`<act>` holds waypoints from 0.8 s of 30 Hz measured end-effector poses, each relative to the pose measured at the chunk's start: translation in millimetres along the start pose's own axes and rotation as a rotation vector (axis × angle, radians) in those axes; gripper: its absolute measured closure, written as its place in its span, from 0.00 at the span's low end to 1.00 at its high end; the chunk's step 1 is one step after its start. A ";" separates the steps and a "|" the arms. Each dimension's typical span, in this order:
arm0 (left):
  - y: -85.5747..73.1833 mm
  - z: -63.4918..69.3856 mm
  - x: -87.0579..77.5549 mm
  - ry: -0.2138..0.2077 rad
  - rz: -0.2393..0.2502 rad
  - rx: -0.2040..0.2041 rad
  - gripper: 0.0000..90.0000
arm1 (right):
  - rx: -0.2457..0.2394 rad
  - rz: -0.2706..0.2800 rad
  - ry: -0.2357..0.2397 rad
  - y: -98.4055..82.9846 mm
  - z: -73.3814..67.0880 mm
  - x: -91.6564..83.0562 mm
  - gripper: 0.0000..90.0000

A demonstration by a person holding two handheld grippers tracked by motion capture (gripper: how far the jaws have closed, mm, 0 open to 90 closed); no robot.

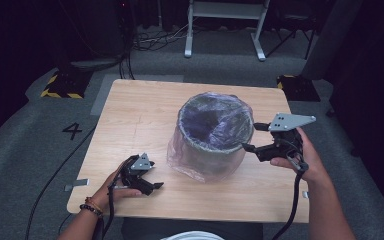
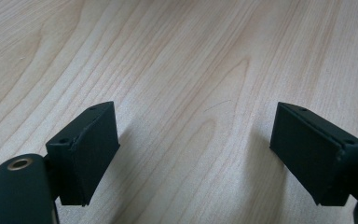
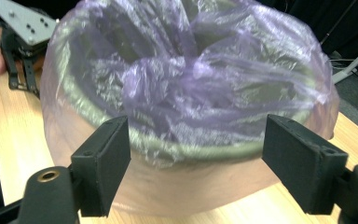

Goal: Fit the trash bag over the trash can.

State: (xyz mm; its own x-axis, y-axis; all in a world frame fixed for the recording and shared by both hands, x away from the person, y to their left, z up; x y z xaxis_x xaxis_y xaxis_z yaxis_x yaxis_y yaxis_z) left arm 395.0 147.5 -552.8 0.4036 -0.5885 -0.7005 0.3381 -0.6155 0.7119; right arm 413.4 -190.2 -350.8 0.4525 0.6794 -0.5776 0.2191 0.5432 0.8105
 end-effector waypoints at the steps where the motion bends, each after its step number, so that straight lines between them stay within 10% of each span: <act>1: 0.0 0.0 0.0 0.000 0.000 0.000 0.17 | -0.005 -0.001 -0.001 -1.2 -0.6 0.1 0.26; 24: 0.0 0.0 0.0 0.000 0.000 0.000 0.17 | -0.030 -0.073 -0.052 -47.5 -13.2 13.0 0.25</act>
State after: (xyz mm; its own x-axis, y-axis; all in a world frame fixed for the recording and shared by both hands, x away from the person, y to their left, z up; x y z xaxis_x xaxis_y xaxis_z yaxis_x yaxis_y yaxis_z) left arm 395.1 147.5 -552.8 0.4036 -0.5885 -0.7006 0.3379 -0.6157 0.7119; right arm 397.4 -200.7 -398.0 0.4810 0.6113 -0.6284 0.2275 0.6052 0.7629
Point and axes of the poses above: each handheld gripper's, and its own axes: x roughly forward along the jaws, y roughly out of its top, z roughly to its right, the point moved 7 cm from there along x, roughly forward along the jaws, and after that the axes turned 5 degrees about y, right-handed, at the moved point
